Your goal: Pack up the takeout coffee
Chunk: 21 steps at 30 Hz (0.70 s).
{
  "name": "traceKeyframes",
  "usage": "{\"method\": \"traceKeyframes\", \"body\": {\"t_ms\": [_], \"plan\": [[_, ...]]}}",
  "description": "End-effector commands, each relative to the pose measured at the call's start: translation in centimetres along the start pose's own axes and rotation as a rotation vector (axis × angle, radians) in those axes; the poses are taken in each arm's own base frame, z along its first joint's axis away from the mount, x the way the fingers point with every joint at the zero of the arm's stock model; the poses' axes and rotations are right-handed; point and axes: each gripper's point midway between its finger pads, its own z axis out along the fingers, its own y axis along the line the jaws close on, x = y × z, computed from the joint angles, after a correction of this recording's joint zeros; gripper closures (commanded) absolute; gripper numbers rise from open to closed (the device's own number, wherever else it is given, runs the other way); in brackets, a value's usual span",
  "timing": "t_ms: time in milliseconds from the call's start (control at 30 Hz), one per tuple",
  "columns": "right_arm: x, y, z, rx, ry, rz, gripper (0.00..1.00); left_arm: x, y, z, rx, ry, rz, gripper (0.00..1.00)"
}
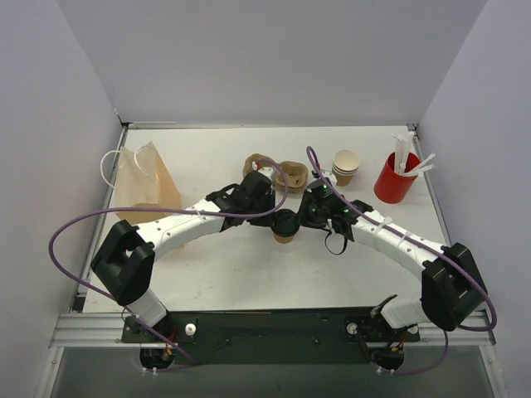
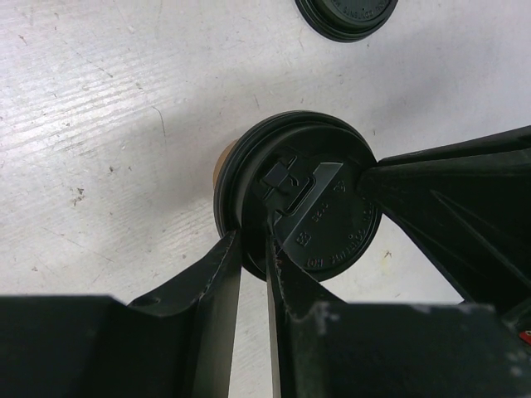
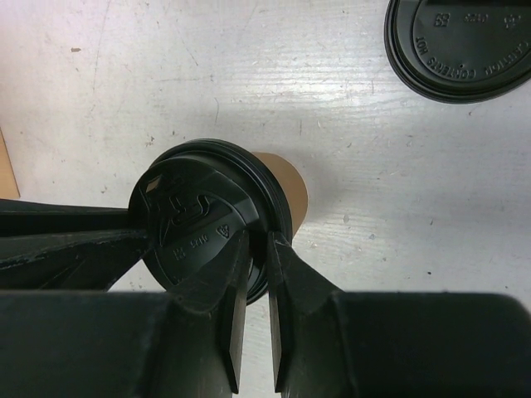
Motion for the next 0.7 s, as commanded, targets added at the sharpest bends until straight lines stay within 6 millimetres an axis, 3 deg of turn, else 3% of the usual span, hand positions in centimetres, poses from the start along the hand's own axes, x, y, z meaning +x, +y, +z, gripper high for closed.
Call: {"method": "traceKeyframes", "body": {"t_ms": [0,133,367,533,667], "plan": [[6.5,-4.2,1.3,0.16,0.183,-0.04,0.91,3.4,1.7,1.3,-0.072,0.079,0.016,0.73],[5.1,-3.2,0.7,0.146,0.154,-0.051,0.89,2.0,1.0,0.6,-0.064,0.042,0.031,0.73],[1.8,-1.3,-0.4,0.137,0.102,-0.059,0.76,-2.2,-1.2,-1.1,-0.028,-0.032,0.085,0.58],[1.0,-1.0,-0.9,0.14,0.089,-0.066,0.73,-3.1,-2.0,-1.7,-0.003,-0.036,0.095,0.54],[-0.1,-1.1,-1.5,0.152,0.061,-0.098,0.6,-3.5,-2.1,-2.3,0.011,-0.043,0.083,0.52]]}}
